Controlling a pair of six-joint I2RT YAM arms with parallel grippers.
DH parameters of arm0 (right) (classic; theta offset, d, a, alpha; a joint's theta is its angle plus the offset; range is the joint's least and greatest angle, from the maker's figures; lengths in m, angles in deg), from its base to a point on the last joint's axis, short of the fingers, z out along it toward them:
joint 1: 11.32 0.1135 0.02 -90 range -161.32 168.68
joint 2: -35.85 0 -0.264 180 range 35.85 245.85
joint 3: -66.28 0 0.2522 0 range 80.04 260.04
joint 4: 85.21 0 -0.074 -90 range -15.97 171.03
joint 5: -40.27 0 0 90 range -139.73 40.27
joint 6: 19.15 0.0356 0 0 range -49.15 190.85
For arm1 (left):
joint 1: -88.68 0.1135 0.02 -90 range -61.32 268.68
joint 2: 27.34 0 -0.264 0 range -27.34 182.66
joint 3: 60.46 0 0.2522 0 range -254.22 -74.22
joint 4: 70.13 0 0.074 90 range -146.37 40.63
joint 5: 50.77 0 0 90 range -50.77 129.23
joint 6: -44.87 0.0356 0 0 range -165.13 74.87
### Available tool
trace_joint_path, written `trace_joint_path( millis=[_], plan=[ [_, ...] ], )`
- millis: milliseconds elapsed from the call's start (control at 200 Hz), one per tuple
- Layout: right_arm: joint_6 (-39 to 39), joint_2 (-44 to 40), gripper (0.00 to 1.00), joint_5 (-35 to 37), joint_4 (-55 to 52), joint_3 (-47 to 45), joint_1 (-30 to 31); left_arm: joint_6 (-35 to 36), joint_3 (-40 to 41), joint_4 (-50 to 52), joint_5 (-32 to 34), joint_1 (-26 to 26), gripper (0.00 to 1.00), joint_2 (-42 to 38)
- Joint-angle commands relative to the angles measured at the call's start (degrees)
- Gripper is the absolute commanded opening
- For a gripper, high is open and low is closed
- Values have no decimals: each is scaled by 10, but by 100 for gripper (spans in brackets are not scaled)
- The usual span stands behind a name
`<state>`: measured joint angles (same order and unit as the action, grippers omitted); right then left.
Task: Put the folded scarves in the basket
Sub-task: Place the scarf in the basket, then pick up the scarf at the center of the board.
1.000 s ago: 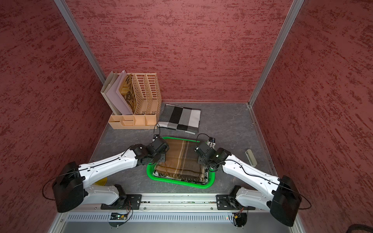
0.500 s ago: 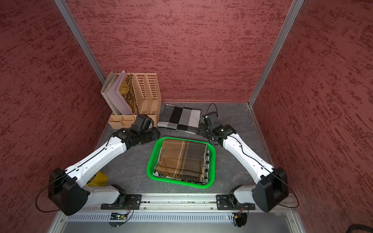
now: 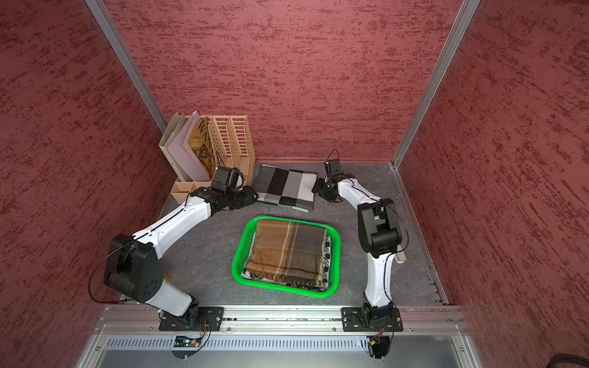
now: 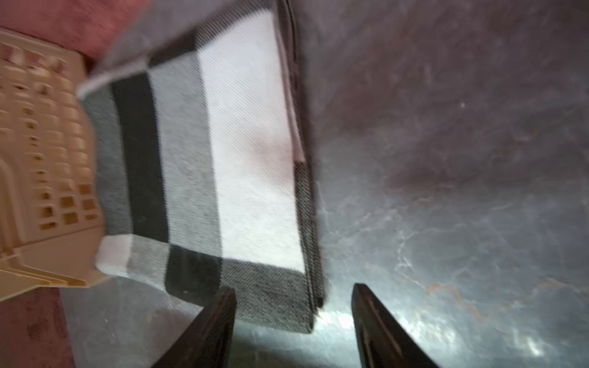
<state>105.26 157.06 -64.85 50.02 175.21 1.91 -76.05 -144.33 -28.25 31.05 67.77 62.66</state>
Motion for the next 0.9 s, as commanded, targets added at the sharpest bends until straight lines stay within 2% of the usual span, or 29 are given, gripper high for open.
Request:
trace_joint_path(
  millis=[0, 205, 421, 546, 721, 806, 891],
  plan=[
    [-29, 77, 60, -17, -11, 90, 0, 11, 10, -44, -21, -1, 44, -3],
    [-41, 137, 56, -1, -49, 148, 10, 9, 17, -48, -22, 4, 44, -6],
    [-44, 145, 52, 21, -64, 146, 19, 19, 10, -40, -13, 8, 44, -13],
    [-64, 148, 49, 80, -105, 169, 39, 20, 7, -34, -10, 13, 44, -17],
    [-91, 65, 51, 216, -83, 117, 68, 26, -1, -20, 4, 12, 44, -38],
    [-109, 27, 52, 244, -63, 100, 80, 30, -3, -14, 16, 13, 44, -48],
    [-126, 25, 53, 239, -66, 120, 97, 32, -5, -15, 19, 17, 45, -51]
  ],
)
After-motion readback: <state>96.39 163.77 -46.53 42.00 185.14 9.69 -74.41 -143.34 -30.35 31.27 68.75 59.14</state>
